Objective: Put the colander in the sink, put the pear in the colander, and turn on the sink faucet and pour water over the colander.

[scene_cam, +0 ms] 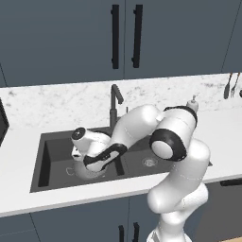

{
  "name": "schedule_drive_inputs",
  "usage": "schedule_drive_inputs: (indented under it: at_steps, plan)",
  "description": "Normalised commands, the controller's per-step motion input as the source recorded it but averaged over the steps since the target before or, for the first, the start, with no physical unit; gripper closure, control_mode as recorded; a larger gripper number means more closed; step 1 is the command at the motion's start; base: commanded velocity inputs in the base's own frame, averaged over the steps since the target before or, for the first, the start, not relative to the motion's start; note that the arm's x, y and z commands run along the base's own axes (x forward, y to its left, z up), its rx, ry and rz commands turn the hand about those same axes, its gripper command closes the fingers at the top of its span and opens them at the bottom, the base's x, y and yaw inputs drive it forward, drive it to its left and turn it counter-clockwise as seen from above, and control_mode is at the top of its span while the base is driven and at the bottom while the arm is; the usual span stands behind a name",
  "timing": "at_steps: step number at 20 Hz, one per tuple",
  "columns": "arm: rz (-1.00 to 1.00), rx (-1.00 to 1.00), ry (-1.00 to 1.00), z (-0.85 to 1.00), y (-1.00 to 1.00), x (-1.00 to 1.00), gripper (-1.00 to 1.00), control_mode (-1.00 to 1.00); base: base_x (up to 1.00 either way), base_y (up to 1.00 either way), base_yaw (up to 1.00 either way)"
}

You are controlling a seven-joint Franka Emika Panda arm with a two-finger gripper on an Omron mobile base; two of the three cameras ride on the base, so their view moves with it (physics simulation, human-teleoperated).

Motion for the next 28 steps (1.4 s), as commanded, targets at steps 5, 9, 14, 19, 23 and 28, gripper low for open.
schedule_drive_inputs:
  at_steps: [5, 9, 14, 19, 23, 28]
  plan:
    - [-0.05, -0.02, 0.00, -0.50, 0.30, 0.22, 1.00, -1.00, 0.00, 0.00, 0.00]
    - [-0.09, 0.00, 0.00, -0.55, 0.08, 0.11, 1.00, -1.00, 0.00, 0.00, 0.00]
    - [-0.12, 0.00, 0.00, -0.53, 0.00, 0.07, 1.00, -1.00, 0.00, 0.00, 0.00]
    - [-0.13, 0.01, -0.01, -0.36, 0.00, 0.20, 1.00, -1.00, 0.00, 0.00, 0.00]
    - [-0.11, 0.08, -0.06, -0.09, 0.00, 0.20, -1.00, -1.00, 0.00, 0.00, 0.00]
    - [-0.08, 0.20, -0.14, 0.00, -0.15, 0.15, -1.00, -1.00, 0.00, 0.00, 0.00]
